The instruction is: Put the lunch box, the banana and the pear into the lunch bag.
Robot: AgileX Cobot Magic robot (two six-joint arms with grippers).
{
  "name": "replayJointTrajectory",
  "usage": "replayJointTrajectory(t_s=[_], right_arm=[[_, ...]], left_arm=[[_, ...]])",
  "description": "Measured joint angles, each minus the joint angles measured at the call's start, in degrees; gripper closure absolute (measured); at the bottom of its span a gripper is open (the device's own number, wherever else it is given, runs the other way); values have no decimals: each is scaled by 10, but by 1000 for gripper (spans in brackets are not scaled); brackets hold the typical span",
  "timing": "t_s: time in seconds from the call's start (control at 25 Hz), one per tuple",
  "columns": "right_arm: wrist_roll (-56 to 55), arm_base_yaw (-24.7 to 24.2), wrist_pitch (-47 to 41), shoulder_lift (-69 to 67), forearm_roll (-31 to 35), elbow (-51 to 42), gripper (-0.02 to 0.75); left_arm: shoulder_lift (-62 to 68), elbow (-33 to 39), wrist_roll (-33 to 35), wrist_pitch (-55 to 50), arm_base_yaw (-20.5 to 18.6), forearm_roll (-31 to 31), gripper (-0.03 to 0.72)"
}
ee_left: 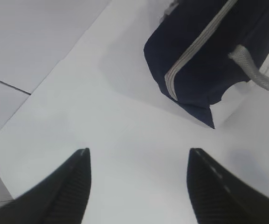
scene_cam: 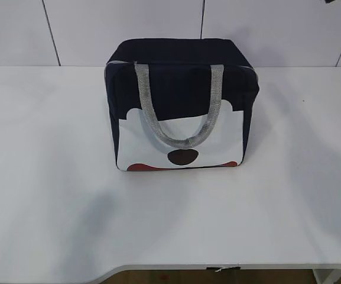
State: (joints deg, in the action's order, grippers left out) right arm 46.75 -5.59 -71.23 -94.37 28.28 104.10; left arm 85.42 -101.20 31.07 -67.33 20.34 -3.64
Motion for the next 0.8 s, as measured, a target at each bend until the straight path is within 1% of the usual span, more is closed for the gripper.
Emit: replayJointTrajectory(t_s=[0.16, 0.32, 0.44, 0.6, 0.68, 0.8], right_arm=[[-72, 0, -2, 50, -43, 0, 442], [-97, 0, -4, 113, -54, -23, 442], [-106, 0, -7, 157, -54, -68, 442], [-127, 0, -7, 220, -55, -143, 438], [-146, 0, -8, 248, -57, -180, 418], [-183, 0, -8, 285, -83, -227, 374]], left_arm=[[-57, 47, 0, 9, -4, -15, 200], [-117, 115, -3, 36, -4, -30, 200], [-165, 169, -6, 59, -4, -39, 200], [-224, 228, -28, 66, -4, -43, 200], [-246, 256, -39, 68, -4, -44, 200], [-275, 299, -60, 69, -4, -45, 200]])
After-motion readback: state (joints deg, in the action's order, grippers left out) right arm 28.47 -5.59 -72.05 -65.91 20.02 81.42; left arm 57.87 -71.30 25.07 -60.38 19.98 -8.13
